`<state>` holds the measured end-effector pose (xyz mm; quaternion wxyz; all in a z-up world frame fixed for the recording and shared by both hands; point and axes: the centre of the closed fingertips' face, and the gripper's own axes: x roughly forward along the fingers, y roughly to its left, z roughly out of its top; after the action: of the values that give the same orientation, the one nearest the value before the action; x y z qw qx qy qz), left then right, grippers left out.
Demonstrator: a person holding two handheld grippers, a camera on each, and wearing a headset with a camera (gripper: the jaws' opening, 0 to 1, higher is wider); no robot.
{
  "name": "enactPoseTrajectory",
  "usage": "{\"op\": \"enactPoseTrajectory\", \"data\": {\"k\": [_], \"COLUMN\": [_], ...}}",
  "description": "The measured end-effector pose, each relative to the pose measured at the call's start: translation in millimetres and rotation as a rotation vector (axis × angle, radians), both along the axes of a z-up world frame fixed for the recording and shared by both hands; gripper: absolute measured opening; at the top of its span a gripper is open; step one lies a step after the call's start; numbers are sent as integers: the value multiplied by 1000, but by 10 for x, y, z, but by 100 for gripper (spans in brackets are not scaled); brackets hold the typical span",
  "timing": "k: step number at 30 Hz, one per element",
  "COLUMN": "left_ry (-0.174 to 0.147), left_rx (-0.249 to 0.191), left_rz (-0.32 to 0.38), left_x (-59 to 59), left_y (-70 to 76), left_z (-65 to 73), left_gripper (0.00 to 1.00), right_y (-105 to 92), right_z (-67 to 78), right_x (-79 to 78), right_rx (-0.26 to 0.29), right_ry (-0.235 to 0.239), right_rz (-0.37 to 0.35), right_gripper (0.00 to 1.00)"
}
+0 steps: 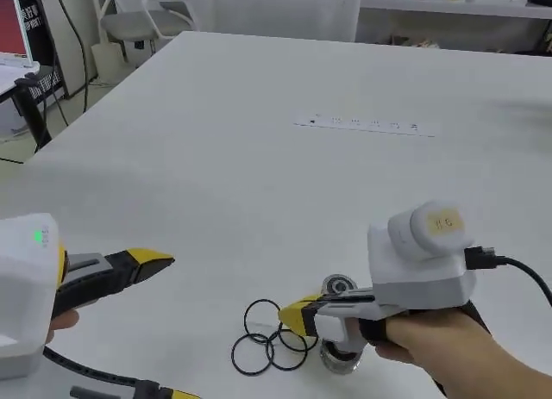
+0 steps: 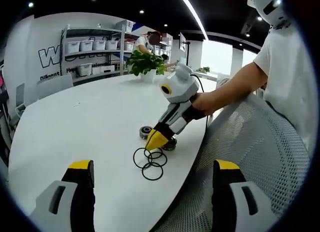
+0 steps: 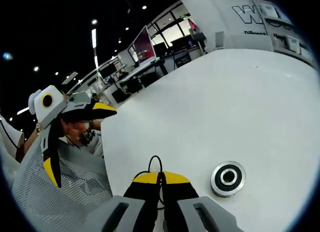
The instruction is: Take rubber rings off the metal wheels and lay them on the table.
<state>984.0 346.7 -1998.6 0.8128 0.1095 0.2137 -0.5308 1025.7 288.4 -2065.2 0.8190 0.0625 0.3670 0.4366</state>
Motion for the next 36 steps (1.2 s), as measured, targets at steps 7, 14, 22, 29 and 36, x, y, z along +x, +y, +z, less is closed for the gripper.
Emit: {"op": "enactPoseTrajectory", "data": {"k": [7, 14, 22, 29, 36], "left_ry": [5, 5, 10, 9, 7], "left_rx": [5, 6, 9, 7, 6], "left_rz": [1, 6, 5, 9, 13], "left_x": [-6, -4, -9, -2, 4], "left_y": [4, 11, 13, 17, 22], "left_z": [-14, -11, -21, -18, -15], "left_gripper": [98, 97, 96, 96, 96], "right_y": [-44, -44, -15, 5, -53], "right_z": [-61, -87, -120, -117, -70], "right_x": [28, 25, -14, -30, 13], "right_rx": [-28, -48, -73, -105, -110], "right_ry": [-9, -25, -36, -72, -87], "right_rz": [-15, -4, 32, 69, 55], "right_gripper": [0, 0, 3, 6, 7]}}
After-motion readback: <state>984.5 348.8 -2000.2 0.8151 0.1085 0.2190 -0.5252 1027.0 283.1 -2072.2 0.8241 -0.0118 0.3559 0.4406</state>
